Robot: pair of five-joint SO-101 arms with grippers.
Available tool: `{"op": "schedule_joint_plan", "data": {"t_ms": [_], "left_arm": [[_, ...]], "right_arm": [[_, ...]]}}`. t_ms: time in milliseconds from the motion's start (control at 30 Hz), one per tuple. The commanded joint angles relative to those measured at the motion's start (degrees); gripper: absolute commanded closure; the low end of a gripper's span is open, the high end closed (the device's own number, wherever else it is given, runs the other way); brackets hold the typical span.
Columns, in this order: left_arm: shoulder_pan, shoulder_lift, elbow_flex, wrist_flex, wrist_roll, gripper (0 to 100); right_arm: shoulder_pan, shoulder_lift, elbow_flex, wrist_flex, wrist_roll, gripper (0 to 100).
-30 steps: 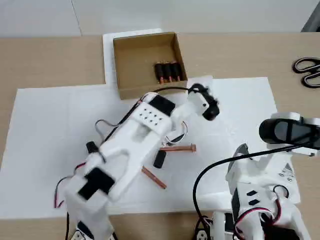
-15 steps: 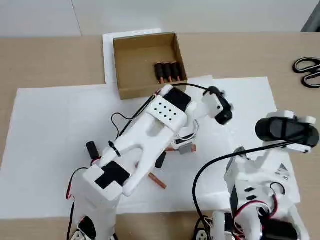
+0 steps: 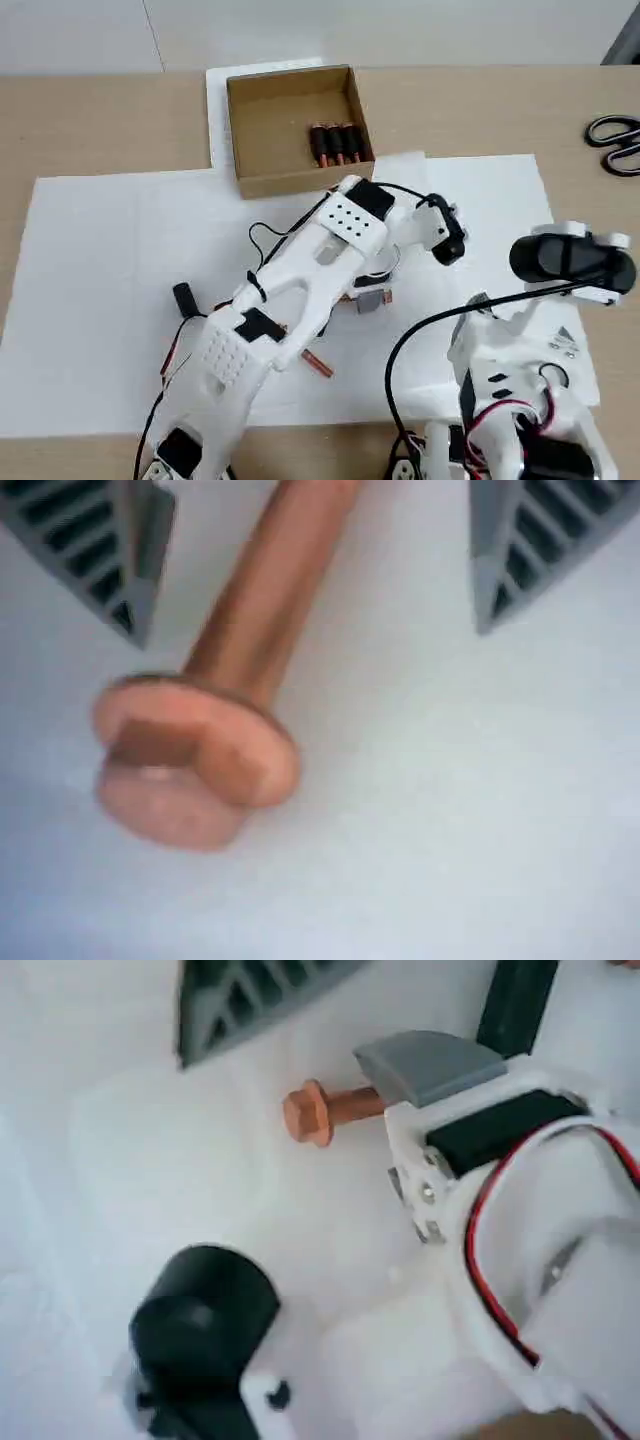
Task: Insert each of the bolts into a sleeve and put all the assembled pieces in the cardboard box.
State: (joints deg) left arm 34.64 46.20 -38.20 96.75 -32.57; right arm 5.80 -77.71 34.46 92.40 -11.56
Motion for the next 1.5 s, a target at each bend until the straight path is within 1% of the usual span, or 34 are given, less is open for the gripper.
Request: {"op": "schedule_joint_plan", "data": {"t_ms": [0, 200, 267, 367, 433, 533, 633, 733, 867, 967, 1067, 1100, 1167, 1233, 1300, 1333, 1400, 1467], "left_arm": [[-0.26, 2.11, -6.81, 0.70, -0.53, 80], [0.53, 9.49, -9.80, 0.79, -0.44, 80], [0.53, 10.99, -9.80, 0.79, -0.44, 85], [0.26, 11.60, -9.89, 0.62, -0.09, 100], [0.26, 10.99, -10.42, 0.97, 0.44, 98], [0.26, 9.41, -12.79, 3.43, 0.44, 99], [0.26, 7.12, -14.37, 3.60, 0.53, 99], [0.79, 3.08, -13.23, 3.69, 0.88, 99], [1.49, -3.34, -10.42, 3.69, 4.92, 99], [1.49, -7.38, -7.69, 3.69, 6.24, 99], [1.14, -10.64, -7.34, 3.60, 8.88, 99], [0.79, -11.60, -8.13, 3.52, 10.99, 99], [-1.32, -13.45, -11.65, 1.49, 19.60, 99], [-4.92, -15.21, -16.66, -0.70, 32.53, 99], [-8.88, -16.53, -22.02, -1.23, 45.27, 99], [-10.46, -16.88, -24.22, -1.05, 50.02, 99], [-13.36, -17.41, -27.56, -0.79, 57.32, 99], [-15.91, -17.41, -29.76, 0.62, 63.65, 99]], "right_arm": [[0.22, 0.13, -0.18, -3.30, -0.35, 69.1], [0.22, 0.04, -0.35, -4.44, -0.35, 69.1], [0.22, 0.31, -0.26, -4.44, -0.35, 69.1], [0.22, 0.31, 0.00, -5.14, -0.35, 69.1], [0.22, 0.40, 0.09, -5.14, -0.35, 69.1], [0.22, 0.40, 1.67, -5.14, -0.35, 69.1], [0.22, -0.13, 2.81, -5.05, -0.35, 69.1], [0.22, -0.13, 2.90, -4.79, -0.35, 69.1], [0.22, -0.13, 2.99, -4.62, -0.35, 69.1], [0.22, -0.13, 3.08, -4.62, -0.53, 69.1], [0.22, 0.04, 3.08, -4.62, -2.99, 69.2], [0.22, 0.04, 3.08, -4.62, -3.87, 69.2], [0.13, 0.31, 3.08, -4.70, -4.57, 69.2], [-1.54, 0.31, 3.08, -5.23, -4.48, 69.3], [-5.76, 0.31, 2.99, -6.11, -3.78, 69.3], [-8.13, 0.40, 2.81, -6.99, -3.34, 69.3], [-12.44, 0.75, 2.81, -10.33, -3.43, 70.0], [-15.08, 3.12, 2.64, -13.93, -3.43, 73.9]]}}
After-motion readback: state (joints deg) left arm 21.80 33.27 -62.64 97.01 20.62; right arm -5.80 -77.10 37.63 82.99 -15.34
